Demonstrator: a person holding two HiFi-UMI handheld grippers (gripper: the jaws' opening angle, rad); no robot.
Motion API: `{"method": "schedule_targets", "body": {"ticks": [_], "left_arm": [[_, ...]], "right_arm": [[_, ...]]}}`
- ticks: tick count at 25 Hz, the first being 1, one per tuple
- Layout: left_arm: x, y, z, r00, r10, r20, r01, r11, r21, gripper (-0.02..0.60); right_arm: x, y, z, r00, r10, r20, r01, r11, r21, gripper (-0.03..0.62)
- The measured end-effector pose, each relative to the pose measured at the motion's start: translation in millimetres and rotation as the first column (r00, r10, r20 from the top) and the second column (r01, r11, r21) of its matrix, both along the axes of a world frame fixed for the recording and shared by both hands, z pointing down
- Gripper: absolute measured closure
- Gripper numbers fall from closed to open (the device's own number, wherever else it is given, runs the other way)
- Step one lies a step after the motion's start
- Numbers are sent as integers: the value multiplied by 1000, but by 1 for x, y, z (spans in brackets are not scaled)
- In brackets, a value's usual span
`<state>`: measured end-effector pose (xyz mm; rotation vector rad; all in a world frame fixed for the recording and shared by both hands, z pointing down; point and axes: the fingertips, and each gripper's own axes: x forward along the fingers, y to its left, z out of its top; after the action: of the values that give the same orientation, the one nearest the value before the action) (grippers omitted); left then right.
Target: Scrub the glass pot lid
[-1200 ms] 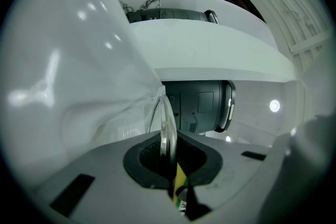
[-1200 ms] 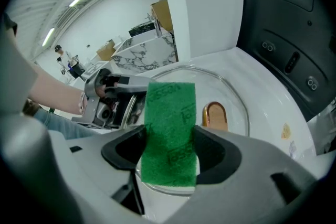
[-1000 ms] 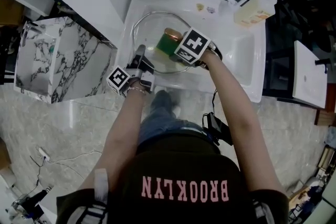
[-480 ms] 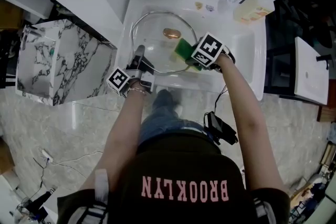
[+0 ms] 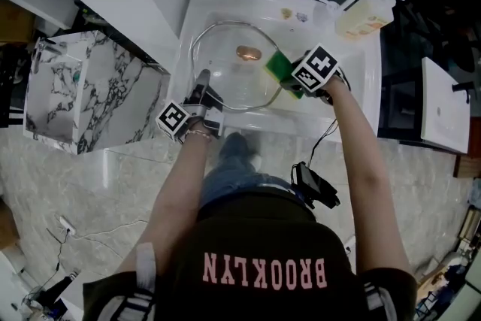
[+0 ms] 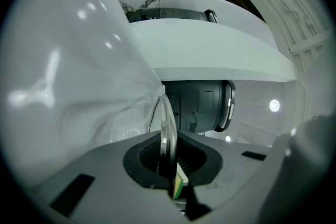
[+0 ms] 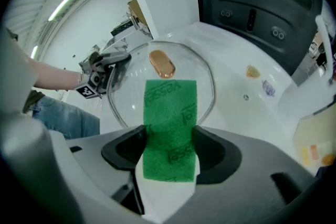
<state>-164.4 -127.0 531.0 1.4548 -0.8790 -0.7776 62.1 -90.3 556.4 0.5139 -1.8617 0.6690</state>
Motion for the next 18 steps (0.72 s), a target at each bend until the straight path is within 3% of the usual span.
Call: {"method": "schedule_targets", "body": {"ticks": [9, 18], "left_arm": [[2, -2, -3, 1000, -1, -31, 2, 1000, 28, 563], [1, 1, -1, 1000, -1, -2, 1, 1000, -5, 563]], "right_arm": [[-57, -56, -89, 982, -174, 66, 159, 968, 195, 321], [-141, -92, -116, 942, -317, 113, 282, 927, 246, 322]]}}
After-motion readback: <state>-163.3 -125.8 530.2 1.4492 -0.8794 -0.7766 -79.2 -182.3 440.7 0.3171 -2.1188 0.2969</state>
